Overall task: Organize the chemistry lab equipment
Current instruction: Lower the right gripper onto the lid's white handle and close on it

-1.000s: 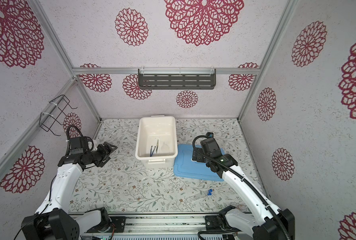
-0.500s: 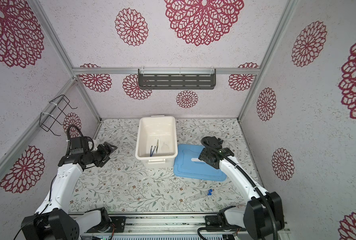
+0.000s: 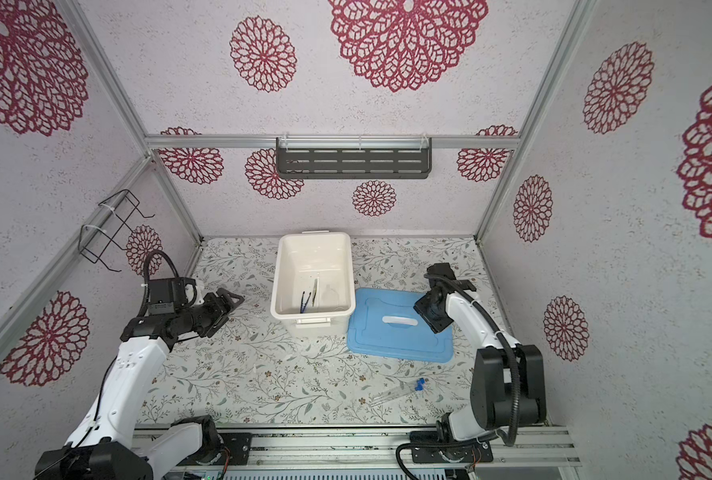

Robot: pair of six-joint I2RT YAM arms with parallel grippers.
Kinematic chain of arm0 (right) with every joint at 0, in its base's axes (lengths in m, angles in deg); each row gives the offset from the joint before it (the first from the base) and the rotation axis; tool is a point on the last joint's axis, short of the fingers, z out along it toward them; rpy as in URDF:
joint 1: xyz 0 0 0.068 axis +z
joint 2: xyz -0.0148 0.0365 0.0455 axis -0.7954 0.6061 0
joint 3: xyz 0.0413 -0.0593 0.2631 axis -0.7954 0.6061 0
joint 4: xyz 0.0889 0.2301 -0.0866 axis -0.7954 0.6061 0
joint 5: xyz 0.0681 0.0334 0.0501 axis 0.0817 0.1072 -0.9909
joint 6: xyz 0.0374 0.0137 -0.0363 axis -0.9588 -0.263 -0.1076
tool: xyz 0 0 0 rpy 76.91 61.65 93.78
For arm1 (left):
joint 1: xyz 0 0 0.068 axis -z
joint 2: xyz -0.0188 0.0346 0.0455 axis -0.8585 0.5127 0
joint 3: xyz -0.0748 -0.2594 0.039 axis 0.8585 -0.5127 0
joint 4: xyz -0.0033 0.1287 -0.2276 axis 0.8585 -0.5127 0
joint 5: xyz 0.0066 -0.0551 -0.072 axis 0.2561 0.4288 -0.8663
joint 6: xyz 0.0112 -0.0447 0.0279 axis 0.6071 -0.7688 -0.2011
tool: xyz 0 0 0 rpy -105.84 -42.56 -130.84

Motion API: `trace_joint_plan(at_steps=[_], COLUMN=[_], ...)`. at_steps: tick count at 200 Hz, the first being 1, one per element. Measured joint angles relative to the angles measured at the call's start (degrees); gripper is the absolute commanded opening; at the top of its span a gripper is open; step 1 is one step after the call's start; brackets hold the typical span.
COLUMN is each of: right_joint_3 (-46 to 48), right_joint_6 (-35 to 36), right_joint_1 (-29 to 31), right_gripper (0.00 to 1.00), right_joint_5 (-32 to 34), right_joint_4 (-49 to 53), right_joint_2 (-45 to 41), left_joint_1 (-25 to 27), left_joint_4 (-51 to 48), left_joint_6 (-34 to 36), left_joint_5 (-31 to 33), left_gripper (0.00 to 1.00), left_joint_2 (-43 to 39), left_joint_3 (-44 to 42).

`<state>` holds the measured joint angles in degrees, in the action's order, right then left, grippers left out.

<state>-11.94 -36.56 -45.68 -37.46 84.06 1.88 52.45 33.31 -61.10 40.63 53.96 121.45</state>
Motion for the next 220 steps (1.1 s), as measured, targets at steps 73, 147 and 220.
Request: trace_joint_plan(at_steps=[73,147,220], right_joint_3=[-4.66,-7.87,-10.91], right_joint_6=[-23.82,-34.58,-37.51], right_joint_1=[5.27,4.76,4.94], right_gripper=[0.57,0.46,0.24], right_joint_5=[-9.49,-11.47,-10.71], right_joint_4=[-4.39,-5.14,-0.37], right_joint_2=[11.28,20.13,22.43], left_joint_1=[0.2,0.2,0.2], left_joint_4=[-0.87,-1.42,-2.29], left_joint_6=[1.05,1.07,2.08], left_joint_5=[1.79,2.84,3.72], left_gripper=[0.82,0.82,0.83], left_joint_2=[0.02,-2.6,-3.41], left_joint_3=[-0.57,-1.2,-1.77])
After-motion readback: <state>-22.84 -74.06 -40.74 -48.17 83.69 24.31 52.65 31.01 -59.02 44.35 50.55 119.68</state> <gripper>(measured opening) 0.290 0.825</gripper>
